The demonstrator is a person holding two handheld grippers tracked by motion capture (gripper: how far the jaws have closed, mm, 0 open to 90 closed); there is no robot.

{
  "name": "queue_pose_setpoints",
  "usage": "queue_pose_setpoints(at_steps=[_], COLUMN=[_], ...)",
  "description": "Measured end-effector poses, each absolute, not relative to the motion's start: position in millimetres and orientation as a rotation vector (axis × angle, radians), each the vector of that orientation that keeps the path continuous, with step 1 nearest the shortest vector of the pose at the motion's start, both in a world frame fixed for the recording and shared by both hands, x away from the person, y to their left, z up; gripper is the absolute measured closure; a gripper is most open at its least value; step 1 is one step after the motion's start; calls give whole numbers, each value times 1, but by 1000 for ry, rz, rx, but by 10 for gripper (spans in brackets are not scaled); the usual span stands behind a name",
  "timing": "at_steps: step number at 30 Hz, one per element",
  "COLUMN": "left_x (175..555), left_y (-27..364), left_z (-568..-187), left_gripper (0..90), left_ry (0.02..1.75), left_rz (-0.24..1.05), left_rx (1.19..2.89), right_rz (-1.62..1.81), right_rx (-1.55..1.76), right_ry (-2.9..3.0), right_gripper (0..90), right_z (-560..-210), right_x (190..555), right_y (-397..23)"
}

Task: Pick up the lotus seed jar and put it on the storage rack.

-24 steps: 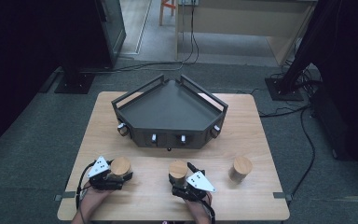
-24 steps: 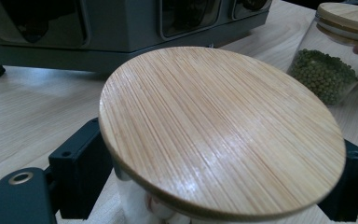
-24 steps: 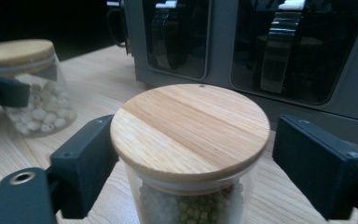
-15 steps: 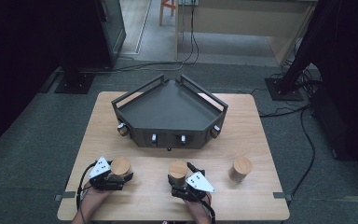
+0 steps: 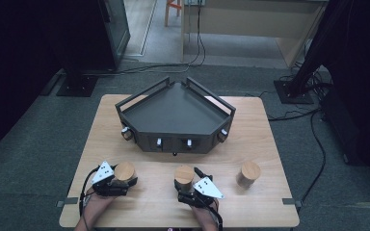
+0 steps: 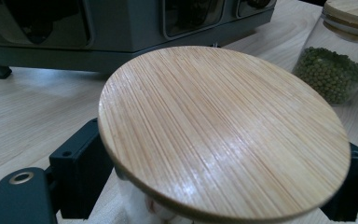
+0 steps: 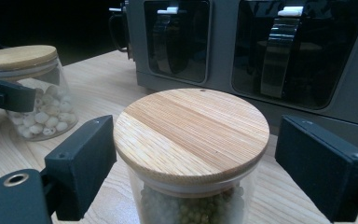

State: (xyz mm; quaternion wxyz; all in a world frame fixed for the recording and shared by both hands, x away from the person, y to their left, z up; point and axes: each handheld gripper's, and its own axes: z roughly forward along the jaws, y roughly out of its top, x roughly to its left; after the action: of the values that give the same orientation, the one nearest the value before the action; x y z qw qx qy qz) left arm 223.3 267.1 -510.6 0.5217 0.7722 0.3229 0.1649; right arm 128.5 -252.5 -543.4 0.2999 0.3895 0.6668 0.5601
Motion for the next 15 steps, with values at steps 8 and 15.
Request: queue_pose_setpoints(at_steps=[8,15], left_x=[222,218], left_y=[266,264], left_z=[-510,-510], left_gripper=[152,233], left_ry=[777,764], left_rz=[404,433], left_rx=[1851,1862], right_rz=[1493,1495], right_rx=[1041,1047], right_ry=[1761,1757], right_gripper=[123,123], right_z=[-544,-544], right_x=[128,128], right_y=[-253,-253])
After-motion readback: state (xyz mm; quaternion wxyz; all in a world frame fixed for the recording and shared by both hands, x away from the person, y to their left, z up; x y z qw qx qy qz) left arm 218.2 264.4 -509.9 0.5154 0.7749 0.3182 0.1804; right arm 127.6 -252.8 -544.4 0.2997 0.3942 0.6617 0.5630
